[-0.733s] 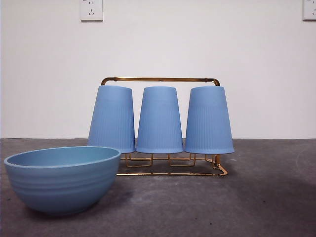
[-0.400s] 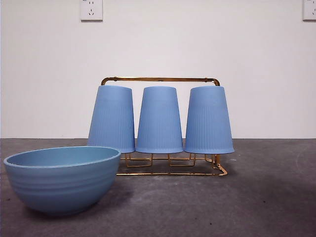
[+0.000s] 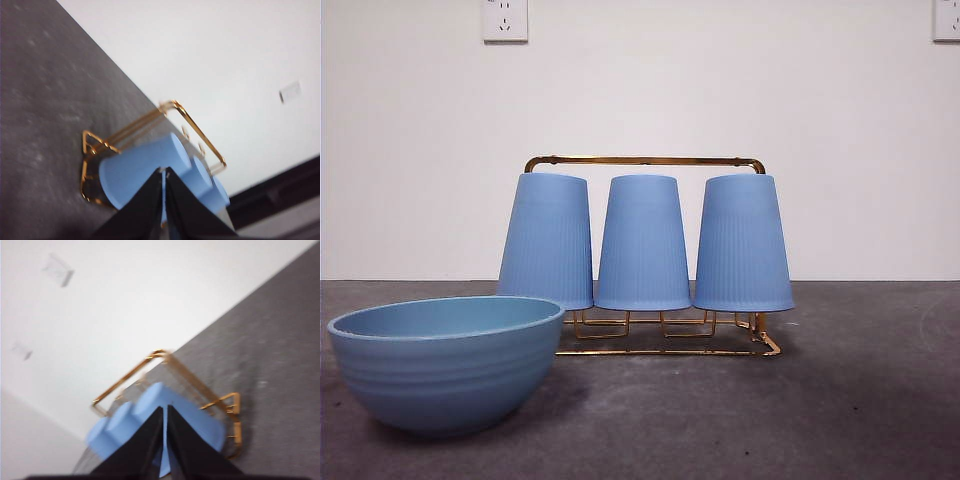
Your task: Right arm lift cup from the cupboard, then place it on the right of the bowl
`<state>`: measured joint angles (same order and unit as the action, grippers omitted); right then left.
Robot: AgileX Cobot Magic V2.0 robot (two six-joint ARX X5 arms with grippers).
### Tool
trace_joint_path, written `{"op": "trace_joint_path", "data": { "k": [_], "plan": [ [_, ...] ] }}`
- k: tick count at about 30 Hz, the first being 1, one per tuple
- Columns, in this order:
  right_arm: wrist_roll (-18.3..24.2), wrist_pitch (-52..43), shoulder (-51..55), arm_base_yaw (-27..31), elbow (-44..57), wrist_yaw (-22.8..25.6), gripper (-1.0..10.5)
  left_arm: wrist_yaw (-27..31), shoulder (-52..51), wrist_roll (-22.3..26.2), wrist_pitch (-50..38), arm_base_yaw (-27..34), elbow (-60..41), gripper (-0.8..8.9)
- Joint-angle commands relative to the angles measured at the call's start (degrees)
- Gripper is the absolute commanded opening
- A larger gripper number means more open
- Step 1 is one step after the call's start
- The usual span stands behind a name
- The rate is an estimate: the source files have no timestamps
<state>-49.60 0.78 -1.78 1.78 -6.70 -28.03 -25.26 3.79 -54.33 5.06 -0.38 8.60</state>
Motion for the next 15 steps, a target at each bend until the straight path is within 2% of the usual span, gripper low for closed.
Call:
{"op": "trace_joint_path", "data": {
  "k": [1, 7, 12, 15],
  "plan": [
    [2.6, 1.1, -2.4, -0.1, -2.4, -3.0, 0.1, -2.4, 3.0, 6.1, 3.1, 0.1, 3.7, 0.12],
    [12.7, 8.7, -9.9, -0.2, -9.4, -7.4, 0.1, -5.6, 12.4, 18.4, 11.8, -0.1, 12.6, 0.12],
    [20.6, 15.0, -17.8, -0.6, -16.9, -7.9, 0.1, -5.8, 21.9, 30.0, 20.1, -0.8, 21.1, 0.12],
    [24.2, 19.0, -23.0, -1.4, -21.7, -7.1, 0.1, -5.8, 27.4, 34.8, 23.6, -1.7, 25.8, 0.12]
  ]
}}
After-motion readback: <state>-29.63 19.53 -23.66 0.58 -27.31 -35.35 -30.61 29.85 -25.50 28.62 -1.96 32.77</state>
